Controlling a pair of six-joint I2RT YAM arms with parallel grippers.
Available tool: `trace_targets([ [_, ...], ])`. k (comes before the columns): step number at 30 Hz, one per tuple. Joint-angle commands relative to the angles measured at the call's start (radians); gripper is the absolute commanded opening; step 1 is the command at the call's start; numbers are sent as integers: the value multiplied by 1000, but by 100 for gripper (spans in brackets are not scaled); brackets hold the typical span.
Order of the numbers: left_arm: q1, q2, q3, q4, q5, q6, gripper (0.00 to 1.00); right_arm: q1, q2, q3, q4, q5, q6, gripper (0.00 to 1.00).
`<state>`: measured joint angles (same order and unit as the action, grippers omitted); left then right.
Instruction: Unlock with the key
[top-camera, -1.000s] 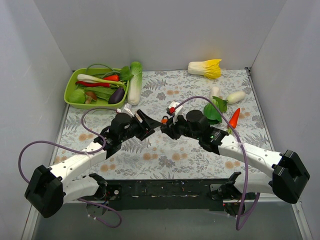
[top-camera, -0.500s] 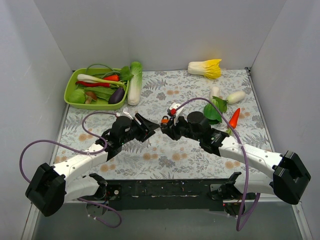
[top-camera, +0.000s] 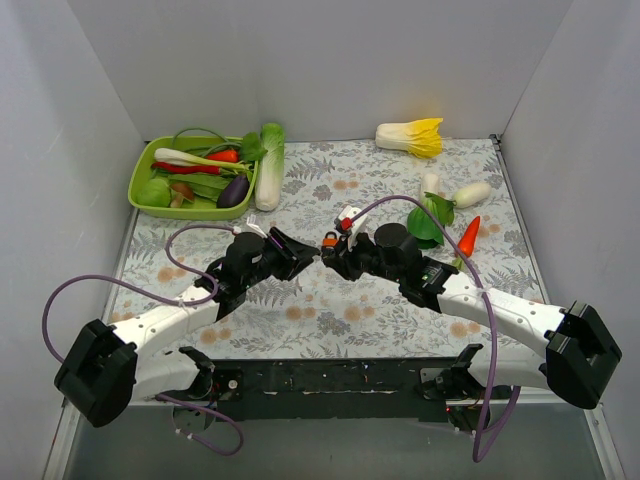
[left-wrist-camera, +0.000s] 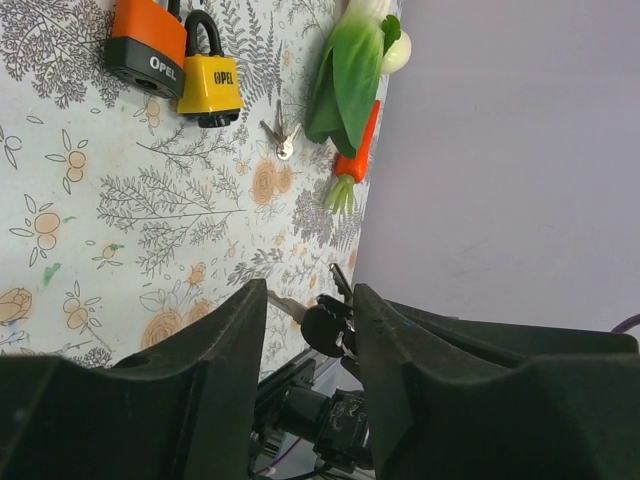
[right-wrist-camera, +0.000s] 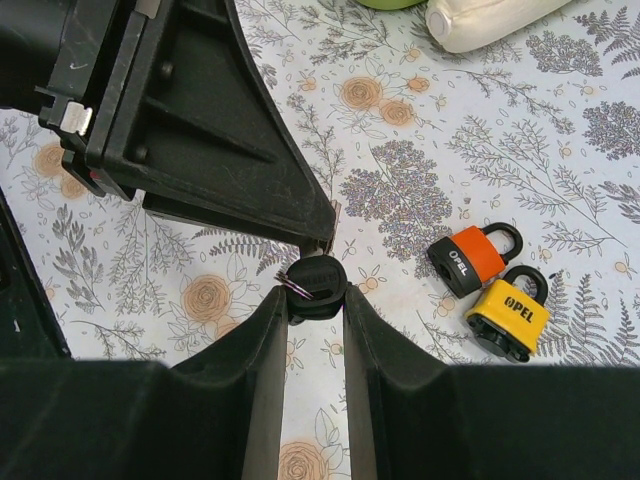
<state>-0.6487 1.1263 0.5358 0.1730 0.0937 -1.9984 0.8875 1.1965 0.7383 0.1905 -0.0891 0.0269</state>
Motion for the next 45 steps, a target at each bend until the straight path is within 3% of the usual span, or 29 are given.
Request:
trace_targets([
  [1,7,1,-2,45,6,-22,38,8,-5,4,59,-9,-7,1],
  [12,7,29,-5,98,43,-54,27,11,12,6,56,-3,-7,1],
  [25,6,4,-10,54,18,-50,17,13,29,-10,64,32,-13,1],
  [31,6,-5,-10,36,6,-43,0,13,35,-13,60,52,-24,1],
  [43,11,-31,-17,17,-41,75,0,13,37,-7,24,83,-16,1],
  [45,24,-36,-19,28,-31,137,0,10,29,-4,15,83,1,12],
])
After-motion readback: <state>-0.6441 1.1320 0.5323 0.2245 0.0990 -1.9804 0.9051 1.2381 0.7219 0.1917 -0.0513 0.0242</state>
